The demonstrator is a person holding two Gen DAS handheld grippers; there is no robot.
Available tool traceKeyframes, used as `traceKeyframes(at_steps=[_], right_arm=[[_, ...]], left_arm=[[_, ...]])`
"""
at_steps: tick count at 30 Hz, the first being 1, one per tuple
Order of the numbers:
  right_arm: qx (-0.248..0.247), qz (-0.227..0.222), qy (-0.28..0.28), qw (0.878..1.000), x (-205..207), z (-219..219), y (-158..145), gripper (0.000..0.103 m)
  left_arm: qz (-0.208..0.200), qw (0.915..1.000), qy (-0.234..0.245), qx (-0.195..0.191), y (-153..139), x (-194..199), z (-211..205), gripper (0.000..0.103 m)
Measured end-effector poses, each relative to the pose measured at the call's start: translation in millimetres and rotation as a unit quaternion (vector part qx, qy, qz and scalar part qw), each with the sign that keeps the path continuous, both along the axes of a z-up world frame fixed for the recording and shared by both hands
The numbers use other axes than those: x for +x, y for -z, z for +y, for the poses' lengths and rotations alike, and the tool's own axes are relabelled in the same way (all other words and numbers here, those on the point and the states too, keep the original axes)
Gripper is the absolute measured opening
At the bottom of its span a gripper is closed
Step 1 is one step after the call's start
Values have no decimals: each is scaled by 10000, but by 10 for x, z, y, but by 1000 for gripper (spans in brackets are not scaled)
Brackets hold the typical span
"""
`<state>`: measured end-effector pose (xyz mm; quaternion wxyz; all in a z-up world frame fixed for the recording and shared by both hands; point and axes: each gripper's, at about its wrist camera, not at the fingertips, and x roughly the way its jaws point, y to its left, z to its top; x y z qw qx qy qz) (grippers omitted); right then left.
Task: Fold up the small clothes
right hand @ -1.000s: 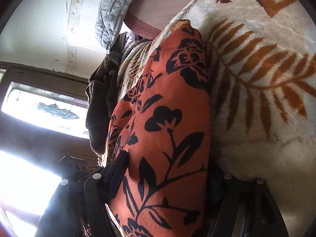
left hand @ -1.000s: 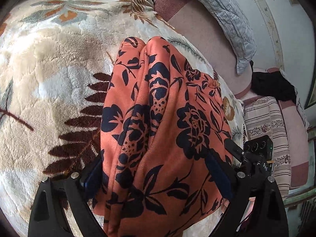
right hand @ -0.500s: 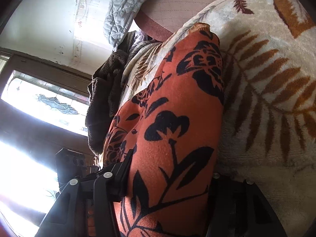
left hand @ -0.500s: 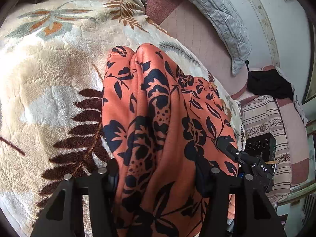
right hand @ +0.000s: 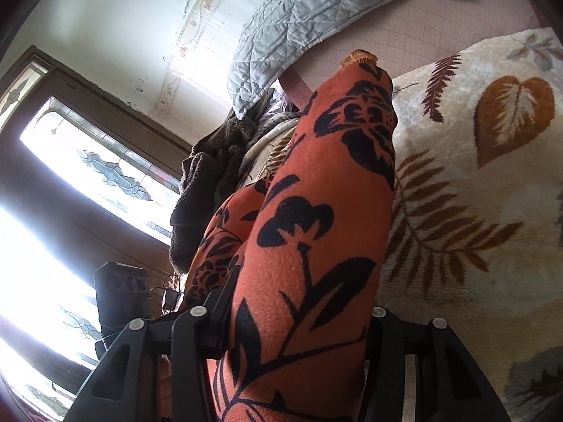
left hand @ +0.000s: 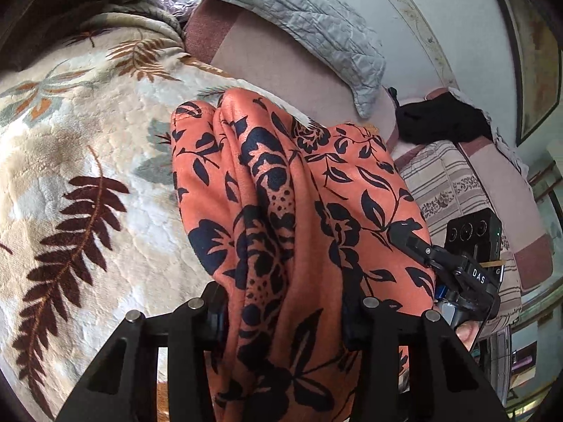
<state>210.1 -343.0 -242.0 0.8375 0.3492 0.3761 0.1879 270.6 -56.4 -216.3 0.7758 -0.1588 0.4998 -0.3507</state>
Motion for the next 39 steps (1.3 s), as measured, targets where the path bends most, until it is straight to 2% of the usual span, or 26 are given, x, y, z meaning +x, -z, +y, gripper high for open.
traceKeyframes(at_steps=[7, 13, 15, 17, 20, 24, 27, 29, 33, 35, 37, 39], right_arm=[[34, 141, -150, 9998, -317, -301, 50, 50], [-79, 591, -112, 9982, -389, -357, 329, 50], [-293, 940, -148, 9950, -355, -318, 471, 54], [-538, 1159, -104, 9917, -355, -304, 540, 61], [-808, 1209, 17, 9894, -423, -346, 425, 65], [-1587, 1007, 324, 9816, -637, -413, 153, 65], [-1894, 744, 797, 9758, -851, -495, -51, 65], [-1804, 456, 974, 9777, -986, -494, -172, 65], [-1718, 92, 708, 9825, -1039, -216, -246, 65], [-1634, 398, 495, 9845, -955, -76, -98, 64], [-1828, 989, 419, 9773, -844, 42, 156, 65], [-1972, 1010, 520, 9738, -865, 86, 161, 65]], left_arm=[[-82, 9986, 399, 333, -5, -354, -377, 48], [102, 9933, 583, 997, 255, -413, -529, 49], [221, 9895, 595, 1301, 367, -407, -566, 56], [188, 9883, 511, 1425, 368, -423, -549, 69], [-40, 9864, 345, 1608, 257, -479, -460, 74], [-341, 9840, -1, 1749, 85, -648, -298, 75], [-817, 9756, -254, 2024, -72, -835, -256, 75], [-1022, 9678, -437, 2257, -109, -949, -207, 79], [-1104, 9482, -569, 2925, 26, -1042, -249, 81], [-1033, 9441, -600, 3073, 86, -1047, -247, 81], [-996, 9467, -675, 2990, 23, -1090, -196, 81], [-1146, 9468, -749, 2912, -141, -1173, -141, 81]])
